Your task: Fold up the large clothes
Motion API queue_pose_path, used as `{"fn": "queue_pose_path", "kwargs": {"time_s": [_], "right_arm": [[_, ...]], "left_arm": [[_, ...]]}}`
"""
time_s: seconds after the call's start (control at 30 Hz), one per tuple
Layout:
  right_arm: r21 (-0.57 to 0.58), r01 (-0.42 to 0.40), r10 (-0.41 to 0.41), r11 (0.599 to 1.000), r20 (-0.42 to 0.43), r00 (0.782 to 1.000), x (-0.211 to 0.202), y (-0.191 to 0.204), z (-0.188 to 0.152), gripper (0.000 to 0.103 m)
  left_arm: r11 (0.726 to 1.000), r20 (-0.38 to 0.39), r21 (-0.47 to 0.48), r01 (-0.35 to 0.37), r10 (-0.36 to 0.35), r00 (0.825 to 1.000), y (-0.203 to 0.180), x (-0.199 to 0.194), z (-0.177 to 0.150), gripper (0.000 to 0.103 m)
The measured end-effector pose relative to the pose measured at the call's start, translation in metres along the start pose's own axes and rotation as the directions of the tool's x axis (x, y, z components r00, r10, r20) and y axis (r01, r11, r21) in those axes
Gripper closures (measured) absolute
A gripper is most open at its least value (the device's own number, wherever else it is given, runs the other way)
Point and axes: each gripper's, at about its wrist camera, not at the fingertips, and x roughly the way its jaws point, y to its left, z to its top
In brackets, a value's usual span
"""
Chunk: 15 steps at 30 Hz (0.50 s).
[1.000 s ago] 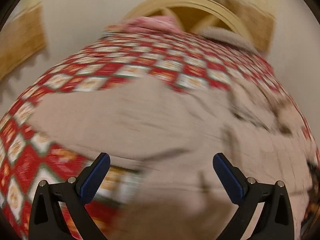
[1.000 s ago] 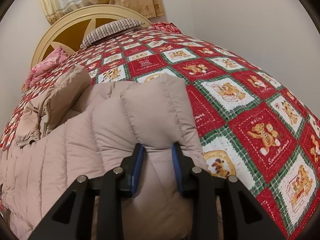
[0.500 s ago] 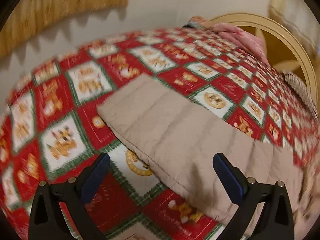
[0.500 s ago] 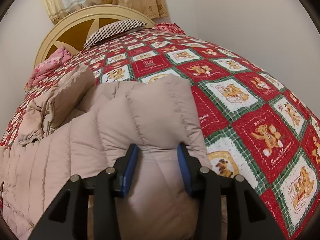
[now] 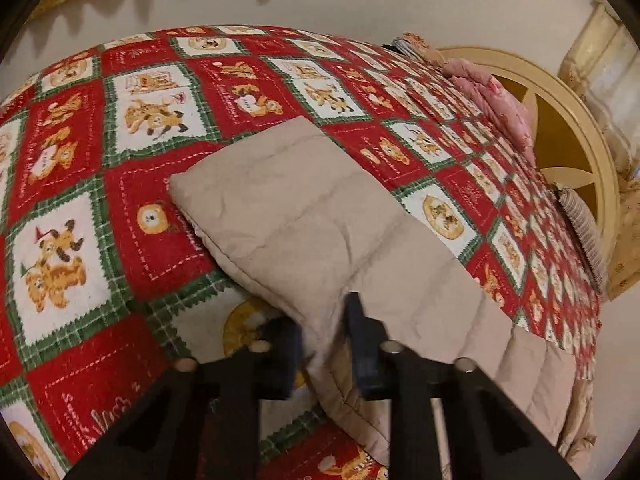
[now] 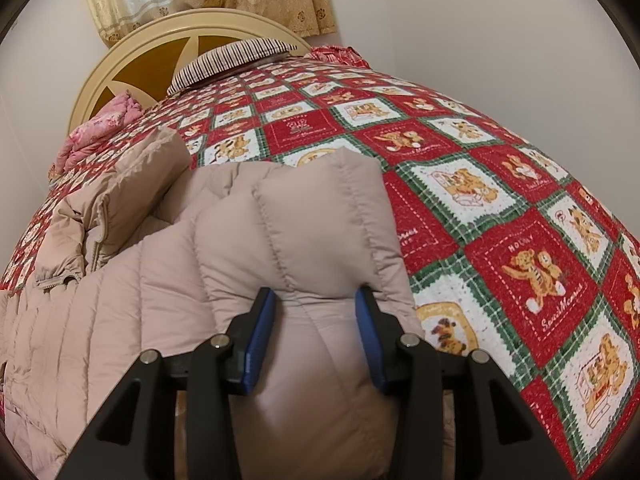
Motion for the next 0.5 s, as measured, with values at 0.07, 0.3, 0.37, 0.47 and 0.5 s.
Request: {"fn": "queue_pose_path", "kwargs": {"time_s": [0.07,0.3,0.37,0.47,0.5], "right_arm": [[0.000,0.000,0.000,1.000,0.000,1.000,0.000,-0.001,0.000,0.058],[0.001,0.001,-0.001,1.000,0.001,1.000,0.000,-0.001,0.000,0.058],[0.000,0.001,-0.001,1.000,0.001,1.000,0.000,0.000,0.000,0.058],[0.000,0.001,-0.001,1.000,0.001,1.000,0.000,0.000,0.000,0.058],[0.000,0.002,-0.002,1.000,0.001,1.000,-0.001,0.000,0.000,0.058]], "left_arm": [[1.000,0.012,0.005,0.013,-0.013,1.000,0.000,-0.006,0.001,0.095],[0.931,0.227,0.359,0.067,-0.156,0.961,-0.085,-0.092,-0.028,0.097],[0.887,0.238,0.451,0.100,-0.228,0.944,-0.110,-0.113,-0.048,0.097],[0.760,0.224,0.635,0.138,-0.352,0.909,-0.159,-0.150,-0.106,0.097],[0.711,0.206,0.687,0.150,-0.389,0.898,-0.171,-0.159,-0.127,0.097]]}}
